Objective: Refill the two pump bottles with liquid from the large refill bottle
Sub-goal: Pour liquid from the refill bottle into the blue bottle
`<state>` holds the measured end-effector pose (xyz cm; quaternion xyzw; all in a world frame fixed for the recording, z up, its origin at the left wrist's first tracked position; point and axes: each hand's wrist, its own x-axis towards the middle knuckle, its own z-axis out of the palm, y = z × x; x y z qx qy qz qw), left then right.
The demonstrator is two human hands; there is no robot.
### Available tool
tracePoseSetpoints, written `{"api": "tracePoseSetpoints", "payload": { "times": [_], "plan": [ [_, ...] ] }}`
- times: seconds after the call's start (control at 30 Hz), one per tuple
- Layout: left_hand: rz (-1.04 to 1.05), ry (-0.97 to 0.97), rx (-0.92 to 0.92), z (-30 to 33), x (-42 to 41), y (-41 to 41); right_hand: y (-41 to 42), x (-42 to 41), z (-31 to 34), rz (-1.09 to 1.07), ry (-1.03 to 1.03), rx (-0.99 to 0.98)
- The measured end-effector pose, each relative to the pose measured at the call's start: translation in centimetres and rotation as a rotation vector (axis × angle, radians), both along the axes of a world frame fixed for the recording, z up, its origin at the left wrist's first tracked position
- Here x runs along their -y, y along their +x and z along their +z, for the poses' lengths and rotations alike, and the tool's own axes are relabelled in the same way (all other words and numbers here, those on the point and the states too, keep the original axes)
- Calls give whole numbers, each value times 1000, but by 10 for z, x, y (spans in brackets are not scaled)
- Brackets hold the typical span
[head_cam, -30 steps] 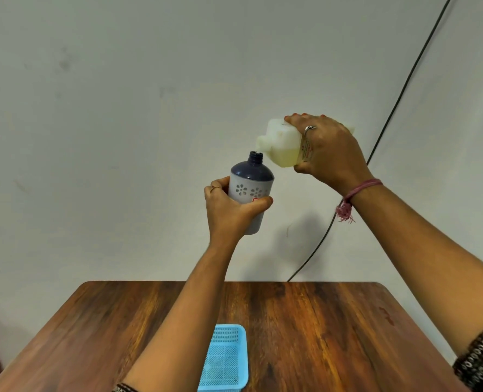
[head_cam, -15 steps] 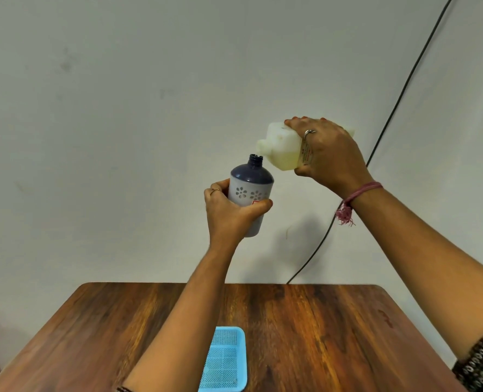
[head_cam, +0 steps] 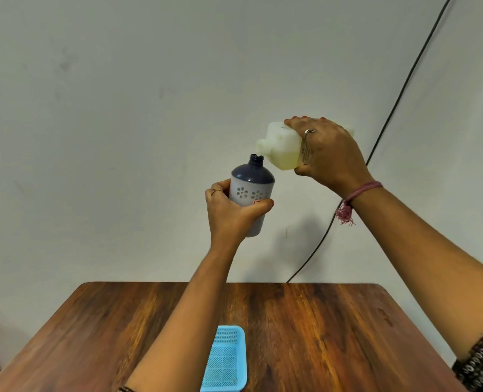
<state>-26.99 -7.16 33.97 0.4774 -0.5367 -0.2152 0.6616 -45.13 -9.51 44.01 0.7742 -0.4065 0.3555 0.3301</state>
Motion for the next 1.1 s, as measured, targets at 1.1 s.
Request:
{"api": "tracePoseSetpoints", "payload": {
  "times": [1.1],
  "plan": [
    [-4,6,-11,-2,6,-2,-1,6,0,2,-4,-16]
  ]
}}
